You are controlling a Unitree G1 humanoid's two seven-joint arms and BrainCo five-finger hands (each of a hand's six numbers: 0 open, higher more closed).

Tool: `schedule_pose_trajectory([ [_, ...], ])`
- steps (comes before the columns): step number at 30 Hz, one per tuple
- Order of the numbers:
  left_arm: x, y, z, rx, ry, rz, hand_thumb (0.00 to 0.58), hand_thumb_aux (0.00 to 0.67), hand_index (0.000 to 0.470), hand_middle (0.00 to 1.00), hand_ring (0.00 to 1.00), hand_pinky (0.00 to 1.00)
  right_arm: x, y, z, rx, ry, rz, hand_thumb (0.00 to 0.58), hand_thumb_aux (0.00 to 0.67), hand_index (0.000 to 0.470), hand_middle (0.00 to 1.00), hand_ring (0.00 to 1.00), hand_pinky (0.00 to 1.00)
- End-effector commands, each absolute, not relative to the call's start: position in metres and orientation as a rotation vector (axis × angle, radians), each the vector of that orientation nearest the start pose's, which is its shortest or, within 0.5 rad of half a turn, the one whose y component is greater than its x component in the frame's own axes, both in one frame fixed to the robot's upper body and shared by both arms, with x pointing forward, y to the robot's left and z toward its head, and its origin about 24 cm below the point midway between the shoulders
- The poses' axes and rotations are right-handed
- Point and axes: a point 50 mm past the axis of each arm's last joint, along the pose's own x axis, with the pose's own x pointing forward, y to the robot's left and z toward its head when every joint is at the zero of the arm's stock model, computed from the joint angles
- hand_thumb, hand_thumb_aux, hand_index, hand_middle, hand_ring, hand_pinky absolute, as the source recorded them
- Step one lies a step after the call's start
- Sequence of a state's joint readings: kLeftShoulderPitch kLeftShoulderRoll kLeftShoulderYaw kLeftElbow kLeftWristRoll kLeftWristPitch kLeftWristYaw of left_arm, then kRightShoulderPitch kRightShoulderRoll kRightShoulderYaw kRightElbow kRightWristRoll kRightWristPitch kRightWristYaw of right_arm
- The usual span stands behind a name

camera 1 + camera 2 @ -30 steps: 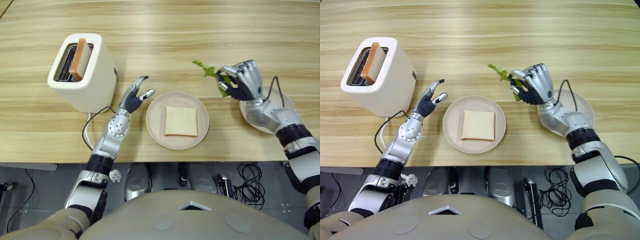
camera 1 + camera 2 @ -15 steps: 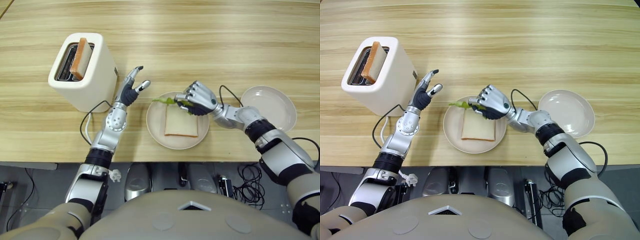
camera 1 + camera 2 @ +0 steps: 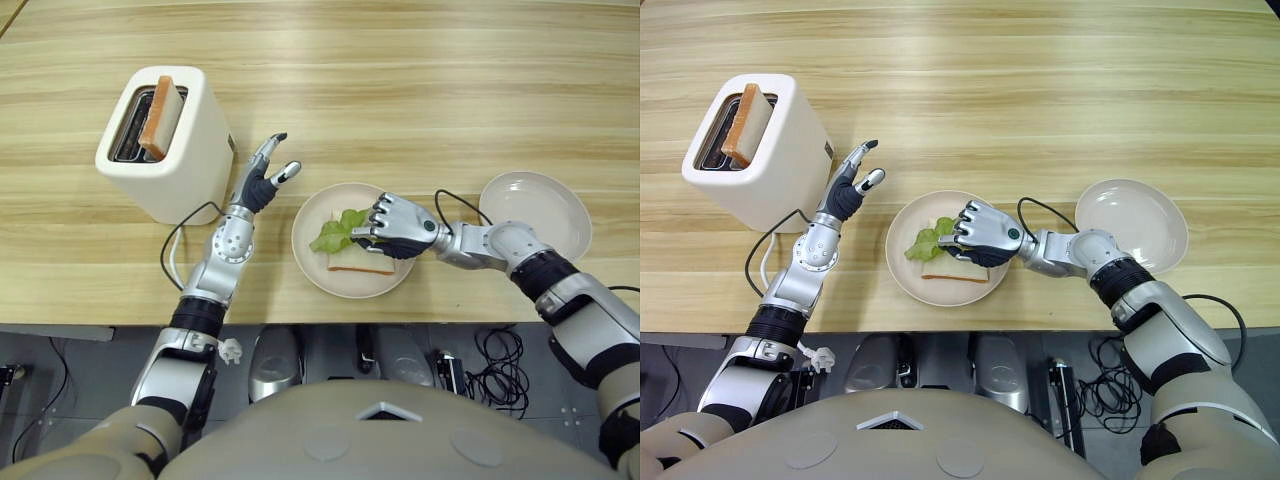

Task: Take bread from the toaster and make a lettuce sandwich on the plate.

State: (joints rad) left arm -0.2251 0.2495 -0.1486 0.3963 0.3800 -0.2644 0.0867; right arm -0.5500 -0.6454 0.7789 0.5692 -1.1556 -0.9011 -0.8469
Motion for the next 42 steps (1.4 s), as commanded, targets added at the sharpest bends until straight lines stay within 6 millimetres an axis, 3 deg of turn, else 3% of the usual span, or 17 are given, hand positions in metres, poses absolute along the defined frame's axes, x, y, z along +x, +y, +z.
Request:
schedule_pose_trajectory([
  [1, 0.289, 0.158, 0.026, 0.636, -0.087, -0.175, 0.000, 0.000, 0.000, 0.00, 0.00, 0.00, 0.254, -0.130, 0.042, -1.190, -1.076, 0.871, 0.580, 0.670, 0.460, 1.00, 1.00, 1.00],
  [9, 0.289, 0.157, 0.025, 0.639, -0.084, -0.180, 0.000, 0.000, 0.000, 0.00, 0.00, 0.00, 0.250, -0.130, 0.030, -1.197, -0.985, 0.913, 0.580, 0.670, 0.460, 0.97, 0.97, 0.97],
  [10, 0.289, 0.158, 0.025, 0.639, -0.083, -0.180, 0.000, 0.000, 0.000, 0.00, 0.00, 0.00, 0.252, -0.132, 0.025, -1.220, -0.931, 0.925, 0.493, 0.410, 0.281, 0.44, 0.44, 0.44],
  [11, 0.289, 0.158, 0.025, 0.639, -0.082, -0.178, 0.000, 0.000, 0.000, 0.00, 0.00, 0.00, 0.253, -0.133, 0.021, -1.237, -0.900, 0.934, 0.493, 0.410, 0.281, 0.44, 0.44, 0.44],
  [12, 0.289, 0.158, 0.025, 0.639, -0.081, -0.176, 0.000, 0.000, 0.000, 0.00, 0.00, 0.00, 0.254, -0.134, 0.020, -1.236, -0.876, 0.941, 0.000, 0.000, 0.000, 0.00, 0.00, 0.00],
  [19, 0.289, 0.161, 0.025, 0.640, -0.079, -0.165, 0.000, 0.000, 0.000, 0.00, 0.00, 0.00, 0.255, -0.128, 0.043, -1.172, -0.914, 0.915, 0.000, 0.000, 0.000, 0.00, 0.00, 0.00],
  [29, 0.290, 0.162, 0.032, 0.636, -0.109, -0.156, 0.000, 0.000, 0.000, 0.00, 0.00, 0.00, 0.255, -0.115, 0.114, -1.083, -1.078, 0.826, 0.000, 0.000, 0.000, 0.00, 0.00, 0.00],
  [33, 0.287, 0.159, 0.050, 0.691, -0.207, -0.138, 0.000, 0.000, 0.000, 0.00, 0.00, 0.00, 0.261, -0.120, 0.131, -1.054, -1.096, 0.730, 0.000, 0.000, 0.000, 0.00, 0.00, 0.00],
  [38, 0.278, 0.164, 0.093, 0.836, -0.406, -0.063, 0.000, 0.000, 0.000, 0.00, 0.00, 0.00, 0.273, -0.133, 0.125, -0.940, -1.008, 0.557, 0.000, 0.000, 0.000, 0.00, 0.00, 0.00],
  [42, 0.284, 0.191, 0.123, 0.990, -0.470, 0.080, 0.000, 0.000, 0.000, 0.00, 0.00, 0.00, 0.274, -0.142, 0.115, -0.921, -0.948, 0.489, 0.000, 0.000, 0.000, 0.00, 0.00, 0.00],
])
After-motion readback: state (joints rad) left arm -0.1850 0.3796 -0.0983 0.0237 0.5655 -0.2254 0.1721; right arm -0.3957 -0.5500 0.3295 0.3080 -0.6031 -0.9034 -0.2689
